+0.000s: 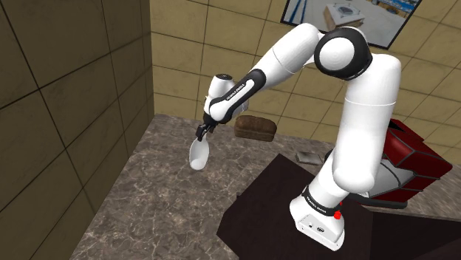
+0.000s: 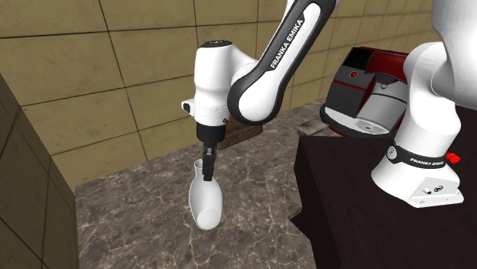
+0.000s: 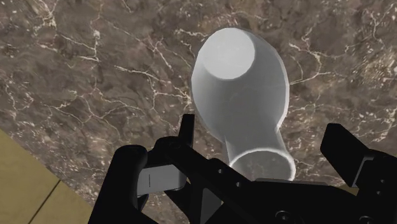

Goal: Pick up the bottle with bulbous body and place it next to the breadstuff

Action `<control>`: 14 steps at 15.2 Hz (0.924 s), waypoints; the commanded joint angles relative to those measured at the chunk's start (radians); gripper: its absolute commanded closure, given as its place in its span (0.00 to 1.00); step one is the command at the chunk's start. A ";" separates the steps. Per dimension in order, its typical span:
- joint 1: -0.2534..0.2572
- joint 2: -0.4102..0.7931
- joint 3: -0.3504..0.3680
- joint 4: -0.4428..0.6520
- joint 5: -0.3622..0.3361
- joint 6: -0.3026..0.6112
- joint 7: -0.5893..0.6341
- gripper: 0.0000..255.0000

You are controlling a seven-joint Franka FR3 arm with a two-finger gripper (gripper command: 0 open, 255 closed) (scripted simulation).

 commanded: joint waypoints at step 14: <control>-0.001 0.036 0.002 0.012 0.002 0.025 -0.001 1.00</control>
